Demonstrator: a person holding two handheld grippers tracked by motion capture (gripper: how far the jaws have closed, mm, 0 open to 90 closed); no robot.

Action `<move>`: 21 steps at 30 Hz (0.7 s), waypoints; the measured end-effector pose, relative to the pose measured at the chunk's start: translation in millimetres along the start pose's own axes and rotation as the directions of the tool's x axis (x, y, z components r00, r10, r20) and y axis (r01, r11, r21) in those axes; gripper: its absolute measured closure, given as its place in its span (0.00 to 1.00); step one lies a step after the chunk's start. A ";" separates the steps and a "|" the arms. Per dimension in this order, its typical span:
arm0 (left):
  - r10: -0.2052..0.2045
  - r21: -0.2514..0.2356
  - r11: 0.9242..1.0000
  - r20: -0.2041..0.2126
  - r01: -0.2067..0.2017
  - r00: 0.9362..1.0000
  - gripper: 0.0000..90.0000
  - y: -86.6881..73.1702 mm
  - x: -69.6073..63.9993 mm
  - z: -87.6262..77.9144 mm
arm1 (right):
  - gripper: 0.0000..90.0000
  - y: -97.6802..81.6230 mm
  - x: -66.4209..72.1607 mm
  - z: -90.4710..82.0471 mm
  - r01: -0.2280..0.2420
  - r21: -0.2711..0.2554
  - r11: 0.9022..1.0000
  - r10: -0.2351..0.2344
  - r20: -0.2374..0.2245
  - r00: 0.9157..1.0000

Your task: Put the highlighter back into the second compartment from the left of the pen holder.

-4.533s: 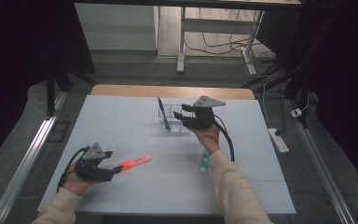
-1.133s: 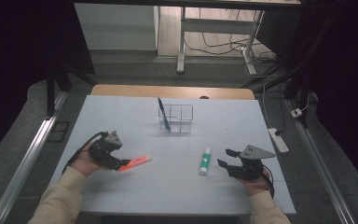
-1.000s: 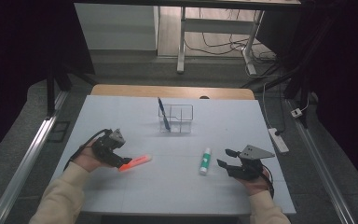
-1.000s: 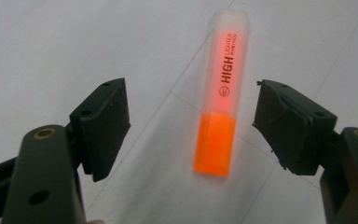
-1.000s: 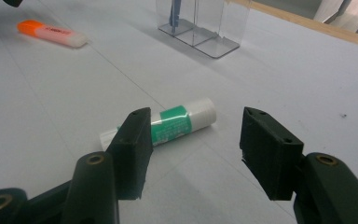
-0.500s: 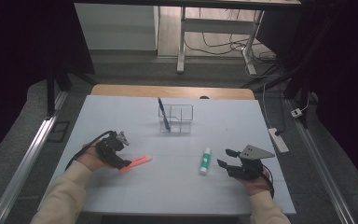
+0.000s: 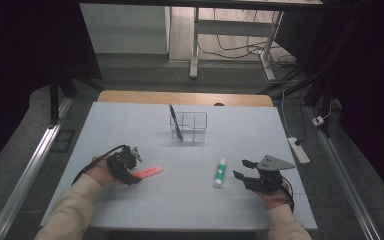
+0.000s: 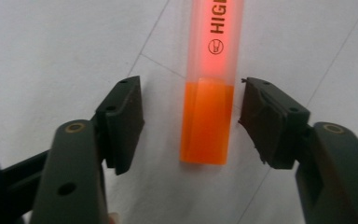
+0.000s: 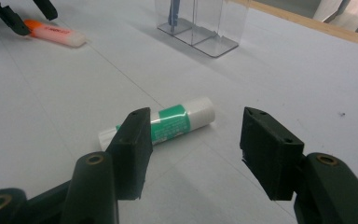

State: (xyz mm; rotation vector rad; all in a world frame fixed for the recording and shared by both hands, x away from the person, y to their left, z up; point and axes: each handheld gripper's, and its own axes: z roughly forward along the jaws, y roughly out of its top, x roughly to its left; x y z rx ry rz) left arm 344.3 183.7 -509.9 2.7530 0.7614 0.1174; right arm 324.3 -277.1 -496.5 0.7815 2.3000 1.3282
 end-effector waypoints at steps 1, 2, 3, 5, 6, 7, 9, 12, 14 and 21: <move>-0.003 0.001 1.000 0.001 0.003 1.000 0.47 -0.2 0.3 0.3 | 0.48 0.0 -0.2 -0.2 -0.003 -0.003 1.000 0.003 0.001 1.000; -0.003 0.004 1.000 0.002 0.003 1.000 0.48 -0.5 0.6 0.4 | 0.48 -0.1 -0.5 -0.2 -0.005 -0.003 1.000 0.005 0.001 1.000; -0.002 0.005 1.000 0.007 0.002 1.000 0.50 -0.9 1.1 0.4 | 0.48 -0.1 -0.6 -0.2 -0.005 -0.003 1.000 0.005 0.002 1.000; -0.005 0.007 1.000 0.021 0.005 1.000 0.53 -1.6 1.8 0.9 | 0.48 -0.2 -0.5 -0.2 -0.005 -0.001 1.000 0.005 0.002 1.000; -0.005 0.007 1.000 0.026 0.005 1.000 0.55 -1.8 2.0 0.7 | 0.48 -0.2 -0.4 -0.2 -0.004 0.000 1.000 0.004 0.003 1.000; -0.007 0.007 1.000 0.028 0.006 1.000 0.56 -1.9 2.0 0.6 | 0.48 -0.1 -0.3 -0.2 -0.004 -0.001 1.000 0.004 0.002 1.000; -0.007 0.007 1.000 0.031 0.007 1.000 0.58 -2.0 1.8 0.5 | 0.48 -0.2 -0.5 -0.3 -0.009 -0.004 1.000 0.009 0.000 1.000; -0.005 0.009 1.000 0.033 0.004 0.999 0.62 -2.1 1.5 0.2 | 0.48 -0.2 -1.0 -1.2 -0.013 -0.005 1.000 0.013 0.002 1.000; -0.003 0.008 1.000 0.032 0.003 0.999 0.70 -2.3 1.3 -0.1 | 0.48 -0.3 -1.0 -1.0 -0.015 -0.005 1.000 0.015 0.001 1.000; -0.010 0.011 1.000 0.015 0.010 1.000 0.74 -1.9 -0.9 -0.3 | 0.48 -0.4 -0.2 0.0 -0.009 -0.003 1.000 0.009 -0.002 1.000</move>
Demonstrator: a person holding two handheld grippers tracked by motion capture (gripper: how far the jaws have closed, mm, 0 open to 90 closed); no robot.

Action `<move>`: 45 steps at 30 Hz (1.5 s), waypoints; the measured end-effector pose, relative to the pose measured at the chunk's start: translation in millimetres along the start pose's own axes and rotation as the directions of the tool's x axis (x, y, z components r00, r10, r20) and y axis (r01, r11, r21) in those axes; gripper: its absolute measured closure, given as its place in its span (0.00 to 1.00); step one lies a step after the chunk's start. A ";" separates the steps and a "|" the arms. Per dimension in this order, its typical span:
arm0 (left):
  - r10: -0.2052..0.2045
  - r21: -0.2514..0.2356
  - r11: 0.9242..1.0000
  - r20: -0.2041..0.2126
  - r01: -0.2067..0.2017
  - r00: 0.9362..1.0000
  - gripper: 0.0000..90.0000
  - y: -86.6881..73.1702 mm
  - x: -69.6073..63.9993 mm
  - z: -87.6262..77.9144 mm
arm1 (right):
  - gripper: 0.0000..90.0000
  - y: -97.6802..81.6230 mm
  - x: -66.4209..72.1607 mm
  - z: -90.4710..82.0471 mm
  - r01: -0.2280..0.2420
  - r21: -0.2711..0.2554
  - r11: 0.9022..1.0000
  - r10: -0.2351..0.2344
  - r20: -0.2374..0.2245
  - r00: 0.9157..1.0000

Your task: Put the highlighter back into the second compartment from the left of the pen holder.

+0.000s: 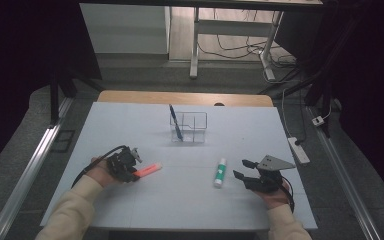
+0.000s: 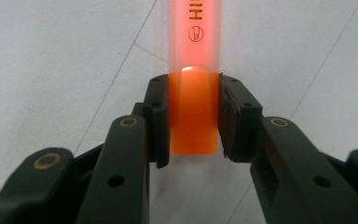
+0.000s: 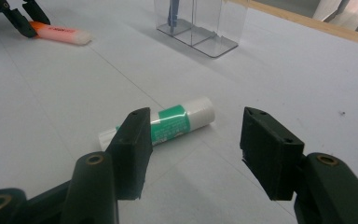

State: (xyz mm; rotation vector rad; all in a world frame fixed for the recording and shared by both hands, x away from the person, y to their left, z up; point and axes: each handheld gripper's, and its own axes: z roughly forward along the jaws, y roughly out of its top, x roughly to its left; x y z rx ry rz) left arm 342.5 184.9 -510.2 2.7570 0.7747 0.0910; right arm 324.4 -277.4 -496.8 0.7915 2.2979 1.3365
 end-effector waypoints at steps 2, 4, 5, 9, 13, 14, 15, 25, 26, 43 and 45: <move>-0.005 -0.010 1.000 0.001 0.005 1.000 0.74 -1.4 0.1 0.0 | 0.48 0.0 -0.1 -0.2 0.000 -0.001 1.000 0.000 0.001 1.000; -0.006 -0.019 1.000 0.003 0.006 1.000 0.74 -2.8 0.6 -0.2 | 0.48 0.2 0.0 -0.4 -0.001 -0.003 1.000 0.001 0.001 1.000; -0.008 -0.024 1.000 0.004 0.008 1.000 0.74 -3.5 1.1 -0.4 | 0.48 0.2 -0.1 -0.5 -0.001 -0.003 1.000 0.001 0.002 1.000; -0.042 -0.055 0.998 -0.015 0.041 0.999 0.74 -5.8 3.1 -2.7 | 0.48 0.1 -0.5 -0.4 0.000 -0.004 1.000 0.000 0.002 1.000; -0.054 -0.100 0.994 -0.002 0.054 0.999 0.74 -8.6 4.8 -8.3 | 0.48 0.3 -0.4 -0.4 0.000 -0.005 1.000 0.000 0.004 1.000; -0.055 -0.107 0.993 0.000 0.055 0.998 0.74 -9.1 5.0 -9.3 | 0.48 0.3 -0.3 -0.5 0.000 -0.005 1.000 0.000 0.004 1.000; -0.057 -0.119 0.991 -0.001 0.056 0.998 0.74 -10.0 5.1 -11.2 | 0.48 0.4 -0.2 -0.5 0.000 -0.005 1.000 0.000 0.004 1.000; -0.079 -0.204 0.975 0.026 0.083 0.997 0.74 -14.1 4.0 -24.4 | 0.48 1.0 0.6 0.1 0.006 -0.007 1.000 -0.005 0.006 1.000; -0.078 -0.211 0.974 0.026 0.082 0.997 0.74 -14.1 3.8 -25.6 | 0.48 1.0 0.6 0.1 0.006 -0.007 1.000 -0.006 0.006 1.000; -0.031 -0.260 0.965 0.042 0.040 0.999 0.74 -3.8 -5.8 -35.6 | 0.48 1.5 1.0 0.5 0.012 -0.007 1.000 -0.012 0.006 1.000; -0.023 -0.268 0.963 0.043 0.033 0.999 0.74 -1.6 -8.0 -37.0 | 0.48 1.8 1.2 0.4 0.013 -0.005 1.000 -0.013 0.006 1.000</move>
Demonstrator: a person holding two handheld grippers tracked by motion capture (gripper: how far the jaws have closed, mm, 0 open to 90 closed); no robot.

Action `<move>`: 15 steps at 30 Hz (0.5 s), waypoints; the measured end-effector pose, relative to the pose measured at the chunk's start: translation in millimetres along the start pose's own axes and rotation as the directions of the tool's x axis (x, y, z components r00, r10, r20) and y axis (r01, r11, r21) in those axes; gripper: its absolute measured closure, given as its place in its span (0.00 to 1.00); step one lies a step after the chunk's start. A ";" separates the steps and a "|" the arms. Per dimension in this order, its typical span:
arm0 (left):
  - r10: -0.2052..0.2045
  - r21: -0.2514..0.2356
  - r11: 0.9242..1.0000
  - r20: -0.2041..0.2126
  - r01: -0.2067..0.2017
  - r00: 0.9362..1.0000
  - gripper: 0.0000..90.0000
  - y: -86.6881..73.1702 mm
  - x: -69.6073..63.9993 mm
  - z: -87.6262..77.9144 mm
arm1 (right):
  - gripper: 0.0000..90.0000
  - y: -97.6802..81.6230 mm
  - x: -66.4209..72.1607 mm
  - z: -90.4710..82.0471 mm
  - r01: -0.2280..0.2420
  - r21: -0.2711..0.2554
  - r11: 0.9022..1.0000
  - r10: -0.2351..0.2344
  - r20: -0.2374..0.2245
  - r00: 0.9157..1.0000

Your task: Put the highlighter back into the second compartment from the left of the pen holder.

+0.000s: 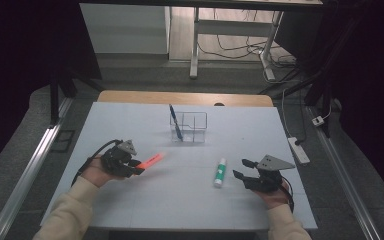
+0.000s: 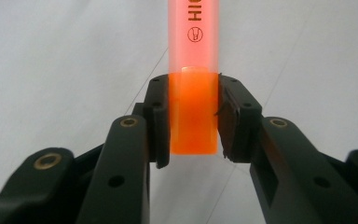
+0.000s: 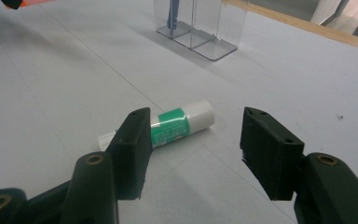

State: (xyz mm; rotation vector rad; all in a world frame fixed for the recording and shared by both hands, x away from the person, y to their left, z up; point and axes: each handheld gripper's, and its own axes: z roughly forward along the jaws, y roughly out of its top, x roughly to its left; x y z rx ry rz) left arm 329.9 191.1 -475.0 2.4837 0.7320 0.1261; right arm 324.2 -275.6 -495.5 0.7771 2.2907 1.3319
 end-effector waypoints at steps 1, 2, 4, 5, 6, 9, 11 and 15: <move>0.004 -0.003 1.000 0.002 -0.004 1.000 0.74 1.1 -1.1 -0.4 | 0.48 0.1 0.3 0.0 -0.001 0.001 1.000 0.001 -0.001 1.000; 0.011 -0.006 1.000 0.001 -0.011 1.000 0.74 2.3 -1.7 -0.9 | 0.48 0.2 0.5 0.2 -0.001 0.001 1.000 0.001 -0.002 1.000; 0.017 -0.014 1.000 0.002 -0.017 1.000 0.74 4.5 -3.0 -1.7 | 0.48 0.5 1.0 0.9 0.000 -0.006 1.000 0.000 -0.004 1.000; 0.018 -0.017 1.000 0.001 -0.018 1.000 0.74 5.7 -3.8 -1.9 | 0.48 0.8 1.3 1.2 0.000 -0.007 1.000 0.000 -0.005 1.000; 0.019 -0.022 1.000 -0.001 -0.020 1.000 0.74 6.8 -4.5 -2.0 | 0.48 1.2 1.5 1.2 0.002 -0.005 1.000 -0.002 -0.005 1.000; 0.031 -0.033 0.999 -0.001 -0.031 1.000 0.74 10.8 -6.3 -2.3 | 0.48 1.9 2.1 1.5 0.002 -0.007 1.000 -0.003 -0.007 1.000; 0.041 -0.037 0.998 0.000 -0.041 0.999 0.74 13.5 -7.7 -2.1 | 0.47 2.3 2.2 1.6 0.004 -0.009 1.000 -0.004 -0.007 1.000; 0.058 -0.043 0.997 0.001 -0.058 0.998 0.74 19.1 -10.9 -0.6 | 0.47 3.4 3.4 2.0 0.006 -0.009 1.000 -0.006 -0.009 1.000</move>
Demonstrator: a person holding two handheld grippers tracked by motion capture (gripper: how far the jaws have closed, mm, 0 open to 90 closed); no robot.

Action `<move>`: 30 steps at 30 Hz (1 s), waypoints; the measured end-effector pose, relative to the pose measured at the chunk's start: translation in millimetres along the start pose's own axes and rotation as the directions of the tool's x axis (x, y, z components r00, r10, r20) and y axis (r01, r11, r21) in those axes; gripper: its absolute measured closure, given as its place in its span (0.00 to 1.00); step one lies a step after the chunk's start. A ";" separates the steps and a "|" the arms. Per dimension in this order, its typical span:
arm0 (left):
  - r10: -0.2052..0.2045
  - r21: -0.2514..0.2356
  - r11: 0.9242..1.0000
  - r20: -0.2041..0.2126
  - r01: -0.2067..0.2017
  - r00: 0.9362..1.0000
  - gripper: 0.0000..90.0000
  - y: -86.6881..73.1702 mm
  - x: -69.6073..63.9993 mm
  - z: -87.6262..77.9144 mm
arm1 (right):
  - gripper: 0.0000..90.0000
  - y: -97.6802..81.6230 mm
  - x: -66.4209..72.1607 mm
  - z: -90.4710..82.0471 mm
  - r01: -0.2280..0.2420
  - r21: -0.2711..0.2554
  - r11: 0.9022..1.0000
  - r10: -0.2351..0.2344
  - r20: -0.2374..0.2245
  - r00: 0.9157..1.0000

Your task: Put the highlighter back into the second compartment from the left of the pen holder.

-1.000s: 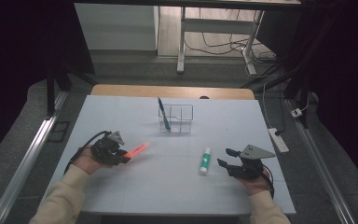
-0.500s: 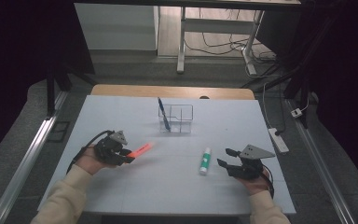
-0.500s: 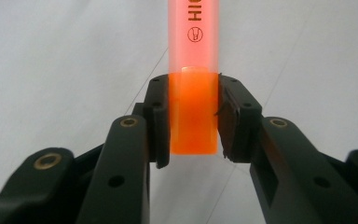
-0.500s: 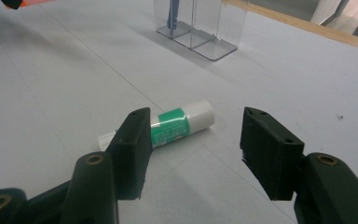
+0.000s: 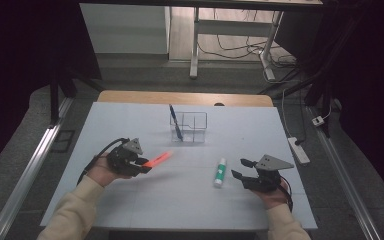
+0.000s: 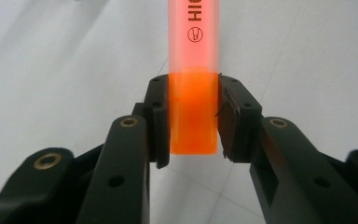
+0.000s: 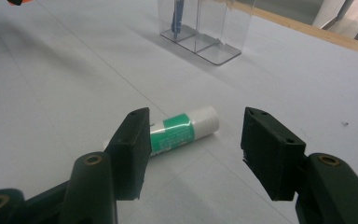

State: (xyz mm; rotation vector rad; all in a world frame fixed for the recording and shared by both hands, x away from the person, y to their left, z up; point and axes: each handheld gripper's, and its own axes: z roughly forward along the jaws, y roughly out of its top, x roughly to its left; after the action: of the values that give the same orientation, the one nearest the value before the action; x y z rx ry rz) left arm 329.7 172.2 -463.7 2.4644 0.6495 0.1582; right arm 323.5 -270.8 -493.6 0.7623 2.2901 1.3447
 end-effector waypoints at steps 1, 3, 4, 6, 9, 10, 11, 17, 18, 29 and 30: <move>0.003 -0.002 1.000 -0.001 -0.003 1.000 0.74 1.6 -0.8 0.5 | 0.47 0.4 0.3 0.0 0.003 0.003 1.000 -0.003 0.000 1.000; 0.011 -0.003 1.000 0.000 -0.011 1.000 0.74 4.4 -2.0 1.1 | 0.47 0.9 1.1 0.6 0.005 0.002 1.000 -0.005 -0.004 1.000; 0.020 -0.003 1.000 0.000 -0.020 1.000 0.74 6.6 -2.9 1.6 | 0.47 1.1 1.3 0.8 0.006 0.003 1.000 -0.006 -0.004 1.000; 0.030 -0.007 1.000 0.002 -0.030 1.000 0.74 9.9 -4.4 2.4 | 0.47 1.3 2.0 1.6 0.006 0.002 1.000 -0.006 -0.004 1.000; 0.045 -0.010 0.999 0.007 -0.045 0.999 0.74 14.6 -6.6 4.3 | 0.46 1.9 2.5 2.0 0.010 0.006 1.000 -0.010 -0.007 1.000; 0.048 -0.011 0.999 0.008 -0.047 0.999 0.74 16.2 -7.5 5.3 | 0.46 2.0 2.9 2.1 0.010 0.008 1.000 -0.010 -0.005 1.000; 0.055 -0.010 0.998 0.010 -0.055 0.998 0.74 17.8 -8.0 6.1 | 0.46 2.3 3.1 2.1 0.013 0.010 1.000 -0.013 -0.004 1.000; 0.081 -0.013 0.997 0.019 -0.081 0.997 0.74 28.8 -11.9 10.9 | 0.46 4.6 5.4 2.9 0.020 0.003 1.000 -0.020 -0.009 1.000; 0.084 -0.014 0.996 0.020 -0.084 0.996 0.74 30.6 -12.9 11.9 | 0.45 4.8 6.1 3.2 0.018 0.001 1.000 -0.018 -0.011 1.000; 0.108 -0.002 0.994 0.039 -0.108 0.993 0.74 42.5 -17.6 23.6 | 0.45 8.1 9.5 4.5 0.029 0.009 1.000 -0.028 -0.023 0.999; 0.110 -0.002 0.994 0.039 -0.110 0.993 0.74 43.2 -17.7 24.4 | 0.45 8.3 9.8 4.7 0.027 0.009 1.000 -0.027 -0.022 0.999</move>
State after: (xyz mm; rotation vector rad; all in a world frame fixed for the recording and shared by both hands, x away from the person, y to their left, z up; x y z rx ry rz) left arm 338.2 120.4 -458.9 2.4985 0.4970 0.1525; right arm 320.7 -258.2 -488.9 0.7203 2.3164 1.3379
